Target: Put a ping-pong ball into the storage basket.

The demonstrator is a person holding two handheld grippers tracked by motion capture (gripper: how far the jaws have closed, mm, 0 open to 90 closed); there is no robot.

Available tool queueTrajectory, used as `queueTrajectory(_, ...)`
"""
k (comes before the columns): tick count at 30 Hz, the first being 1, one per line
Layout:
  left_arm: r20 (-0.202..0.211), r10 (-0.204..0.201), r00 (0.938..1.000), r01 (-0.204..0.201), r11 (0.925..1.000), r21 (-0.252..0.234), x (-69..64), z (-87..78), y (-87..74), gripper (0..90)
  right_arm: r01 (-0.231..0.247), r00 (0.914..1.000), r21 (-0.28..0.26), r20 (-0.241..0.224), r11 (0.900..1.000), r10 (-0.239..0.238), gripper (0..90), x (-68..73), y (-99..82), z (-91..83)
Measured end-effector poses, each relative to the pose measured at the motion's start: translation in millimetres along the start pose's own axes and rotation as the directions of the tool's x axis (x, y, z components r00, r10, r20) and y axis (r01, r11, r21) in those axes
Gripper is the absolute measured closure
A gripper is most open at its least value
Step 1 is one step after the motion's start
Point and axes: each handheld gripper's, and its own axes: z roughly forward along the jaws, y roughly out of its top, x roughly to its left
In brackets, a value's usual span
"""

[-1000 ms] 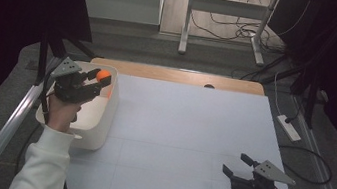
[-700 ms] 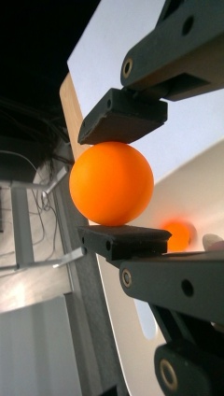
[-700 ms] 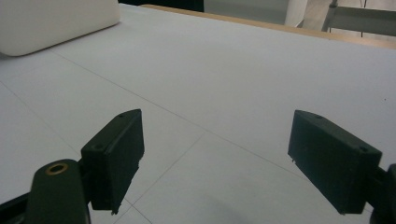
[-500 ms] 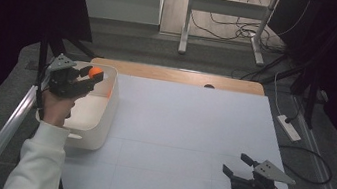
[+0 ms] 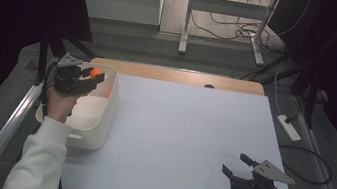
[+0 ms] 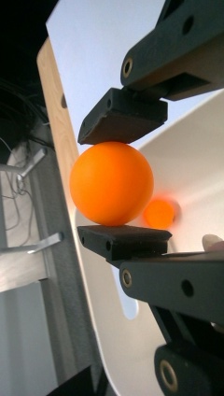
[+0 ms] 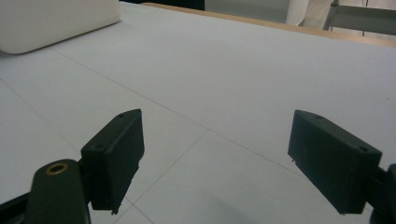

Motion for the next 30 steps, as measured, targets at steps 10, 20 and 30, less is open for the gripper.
queueTrajectory(10,-0.016,-0.007,0.9999,0.008,0.9981,0.060,5.2,12.5,-2.3,49.9,0.002,1.0000,0.002,-0.002,1.0000,-0.002,18.8,-0.2,-0.3,0.2)
queueTrajectory(20,-0.012,0.000,0.9999,0.000,0.9994,0.034,2.7,9.0,-1.1,43.7,0.003,1.0000,0.001,-0.001,1.0000,-0.003,18.8,0.1,-0.3,0.4)
queueTrajectory(30,0.087,0.024,0.9959,-0.016,0.9958,-0.090,-15.6,-13.0,3.8,20.9,0.004,1.0000,0.001,0.001,1.0000,-0.004,18.7,0.1,-0.3,0.5)
